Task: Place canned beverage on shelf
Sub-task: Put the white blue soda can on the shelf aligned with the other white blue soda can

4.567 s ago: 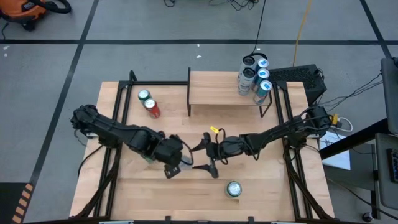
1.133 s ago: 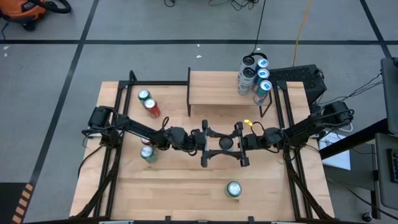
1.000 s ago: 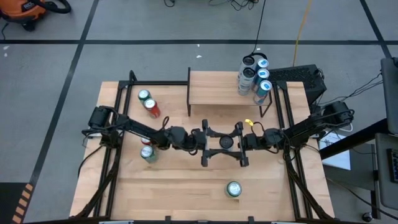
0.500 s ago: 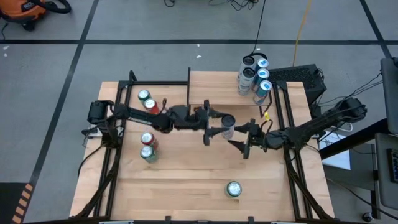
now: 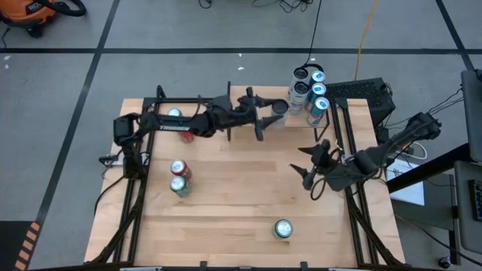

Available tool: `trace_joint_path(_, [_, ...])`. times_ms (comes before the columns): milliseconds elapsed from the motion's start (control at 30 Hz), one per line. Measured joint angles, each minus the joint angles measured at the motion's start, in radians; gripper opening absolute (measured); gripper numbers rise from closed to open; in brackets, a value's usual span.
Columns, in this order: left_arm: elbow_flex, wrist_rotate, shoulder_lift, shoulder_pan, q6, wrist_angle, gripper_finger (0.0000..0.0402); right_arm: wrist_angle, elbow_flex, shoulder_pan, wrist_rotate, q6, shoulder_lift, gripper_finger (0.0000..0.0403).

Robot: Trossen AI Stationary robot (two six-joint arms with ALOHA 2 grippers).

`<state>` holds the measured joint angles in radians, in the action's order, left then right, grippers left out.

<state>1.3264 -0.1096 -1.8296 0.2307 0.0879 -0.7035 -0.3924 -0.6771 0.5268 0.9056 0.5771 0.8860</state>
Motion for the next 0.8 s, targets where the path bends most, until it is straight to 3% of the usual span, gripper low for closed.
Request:
trace_joint_path(467, [0.254, -0.053, -0.250, 0.029, -0.004, 0.017, 0.0226, -0.551, -0.207, 0.006, 0.006, 0.251, -0.012, 0.0310])
trace_joint_path(800, [0.358, -0.056, -0.315, 0.052, -0.007, 0.100, 0.0226, -0.664, -0.222, 0.006, 0.006, 0.327, -0.072, 0.0311])
